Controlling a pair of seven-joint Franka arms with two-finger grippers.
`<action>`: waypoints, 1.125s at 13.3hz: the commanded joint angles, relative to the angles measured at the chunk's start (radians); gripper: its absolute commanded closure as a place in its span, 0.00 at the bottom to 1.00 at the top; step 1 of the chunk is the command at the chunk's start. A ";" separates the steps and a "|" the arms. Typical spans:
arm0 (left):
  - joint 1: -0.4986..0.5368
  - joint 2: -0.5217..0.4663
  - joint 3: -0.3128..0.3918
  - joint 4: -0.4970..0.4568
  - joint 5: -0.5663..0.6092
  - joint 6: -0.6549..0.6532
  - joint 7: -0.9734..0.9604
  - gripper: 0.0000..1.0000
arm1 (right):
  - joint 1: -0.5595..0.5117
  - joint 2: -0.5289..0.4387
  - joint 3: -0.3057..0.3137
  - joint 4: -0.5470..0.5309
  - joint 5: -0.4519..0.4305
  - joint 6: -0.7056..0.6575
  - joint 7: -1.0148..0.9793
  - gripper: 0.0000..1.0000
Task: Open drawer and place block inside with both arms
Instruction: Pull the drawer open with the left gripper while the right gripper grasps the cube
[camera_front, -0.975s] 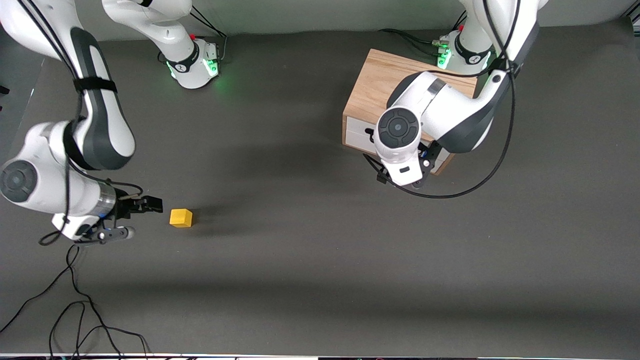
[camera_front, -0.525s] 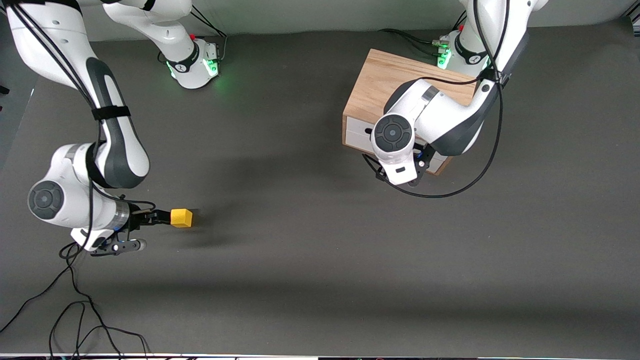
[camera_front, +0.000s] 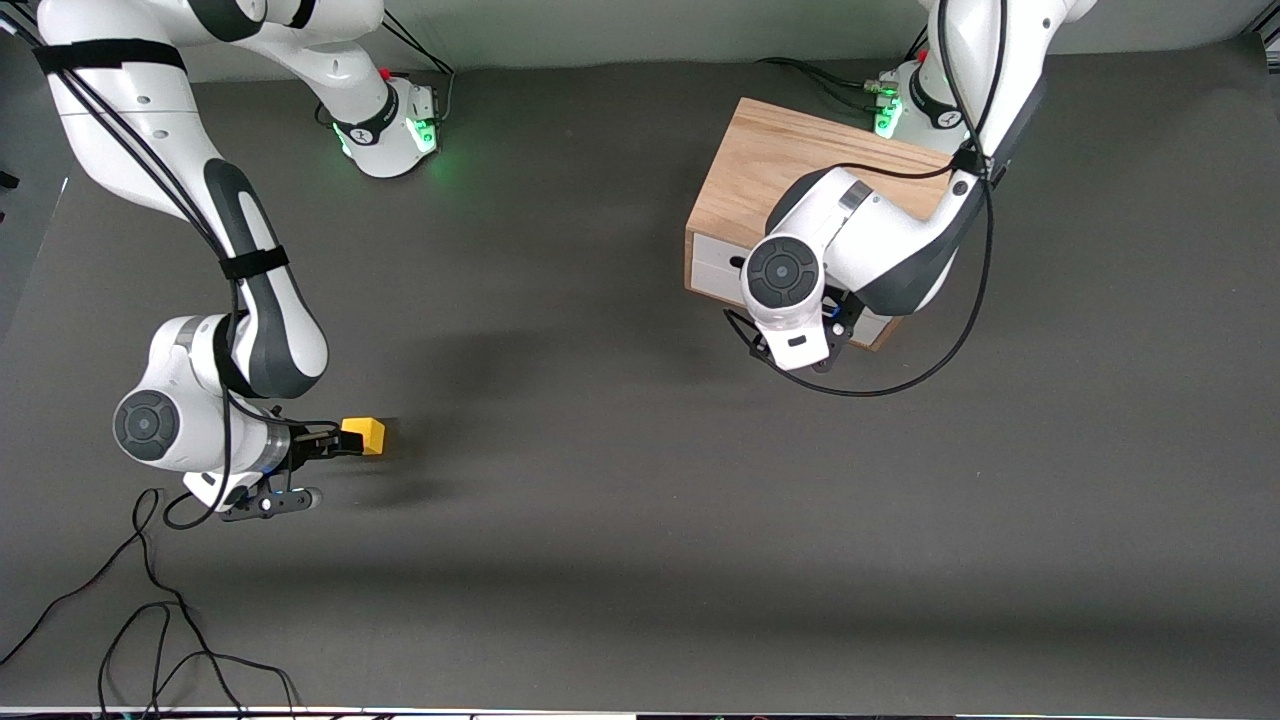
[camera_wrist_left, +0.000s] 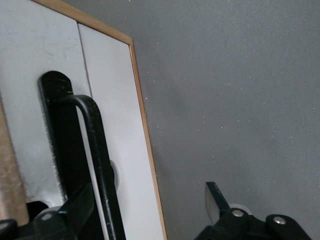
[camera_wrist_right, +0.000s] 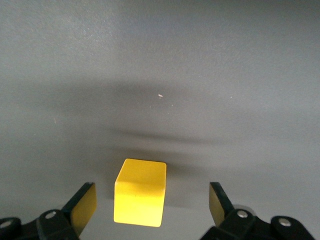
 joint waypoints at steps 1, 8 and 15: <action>-0.004 0.005 -0.002 -0.002 0.012 0.023 -0.022 0.00 | 0.004 0.035 0.004 0.001 -0.008 0.027 0.014 0.00; -0.007 0.024 0.012 0.022 0.018 0.072 -0.023 0.00 | 0.012 0.077 0.007 0.001 0.067 0.027 0.024 0.00; -0.011 0.122 0.013 0.175 0.056 0.095 -0.022 0.00 | 0.018 0.104 0.007 -0.005 0.072 0.024 0.026 0.10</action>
